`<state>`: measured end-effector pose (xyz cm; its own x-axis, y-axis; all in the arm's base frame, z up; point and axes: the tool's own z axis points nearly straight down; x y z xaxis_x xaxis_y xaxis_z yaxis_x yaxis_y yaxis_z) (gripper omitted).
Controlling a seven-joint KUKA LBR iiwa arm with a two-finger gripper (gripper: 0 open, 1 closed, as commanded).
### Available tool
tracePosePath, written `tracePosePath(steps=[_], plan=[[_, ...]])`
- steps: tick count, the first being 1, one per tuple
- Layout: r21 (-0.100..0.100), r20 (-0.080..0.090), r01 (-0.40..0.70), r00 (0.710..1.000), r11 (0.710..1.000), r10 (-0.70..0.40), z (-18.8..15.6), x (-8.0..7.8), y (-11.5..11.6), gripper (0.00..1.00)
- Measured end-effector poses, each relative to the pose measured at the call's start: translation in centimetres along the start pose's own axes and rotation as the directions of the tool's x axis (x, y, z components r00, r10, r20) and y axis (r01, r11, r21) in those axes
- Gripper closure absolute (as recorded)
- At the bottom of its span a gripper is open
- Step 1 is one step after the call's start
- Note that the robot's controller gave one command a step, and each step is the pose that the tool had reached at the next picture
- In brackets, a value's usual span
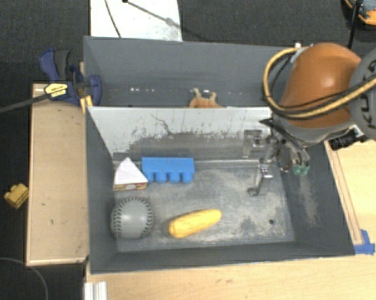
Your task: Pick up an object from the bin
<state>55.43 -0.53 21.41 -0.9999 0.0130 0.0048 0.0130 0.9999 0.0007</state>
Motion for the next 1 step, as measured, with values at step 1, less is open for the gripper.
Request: tracePosePath(steps=[1], plan=[[0.000, 0.009, 0.000, 1.000, 1.000, 0.000, -0.46, -0.16, 0.00, 0.00]])
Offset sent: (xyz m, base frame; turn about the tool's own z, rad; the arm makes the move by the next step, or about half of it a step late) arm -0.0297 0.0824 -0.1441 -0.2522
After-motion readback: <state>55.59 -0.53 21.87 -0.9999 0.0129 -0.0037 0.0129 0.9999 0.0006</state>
